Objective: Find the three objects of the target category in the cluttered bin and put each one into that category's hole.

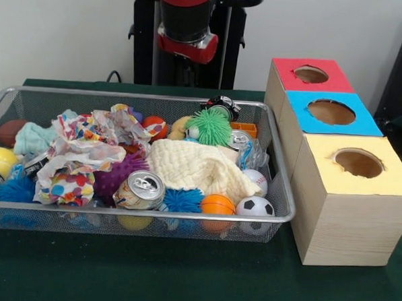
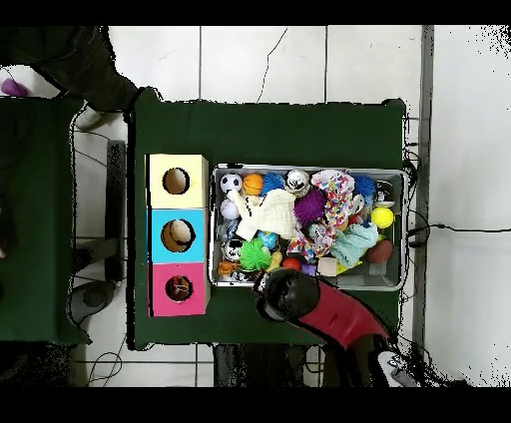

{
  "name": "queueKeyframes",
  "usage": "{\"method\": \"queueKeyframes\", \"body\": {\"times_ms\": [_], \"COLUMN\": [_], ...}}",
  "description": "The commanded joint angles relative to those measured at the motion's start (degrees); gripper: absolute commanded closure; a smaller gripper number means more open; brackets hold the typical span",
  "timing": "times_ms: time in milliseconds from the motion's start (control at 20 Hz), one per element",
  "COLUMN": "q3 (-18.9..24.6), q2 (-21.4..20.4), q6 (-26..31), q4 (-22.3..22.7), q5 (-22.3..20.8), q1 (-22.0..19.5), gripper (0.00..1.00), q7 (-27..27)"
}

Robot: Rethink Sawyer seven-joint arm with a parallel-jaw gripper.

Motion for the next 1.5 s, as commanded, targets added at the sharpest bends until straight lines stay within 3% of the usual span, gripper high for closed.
{"method": "queueKeyframes", "body": {"times_ms": [50, 400, 550, 1100, 1500], "q3": [-0.29, 5.55, 6.24, 7.38, 9.82], "q2": [-3.52, -4.74, -4.19, 3.17, 5.96], "q6": [6.86, 2.38, 1.18, 1.73, -2.85], "q4": [-9.28, -7.42, -7.47, -15.13, -14.9], "q5": [-3.78, -7.83, -8.73, -6.58, -5.38], "q1": [-0.06, -3.79, -3.8, -0.58, -1.84], "gripper": [1.0, 1.0, 1.0, 1.0, 1.0], "q7": [2.28, -3.32, -2.17, 3.61, 4.72]}}
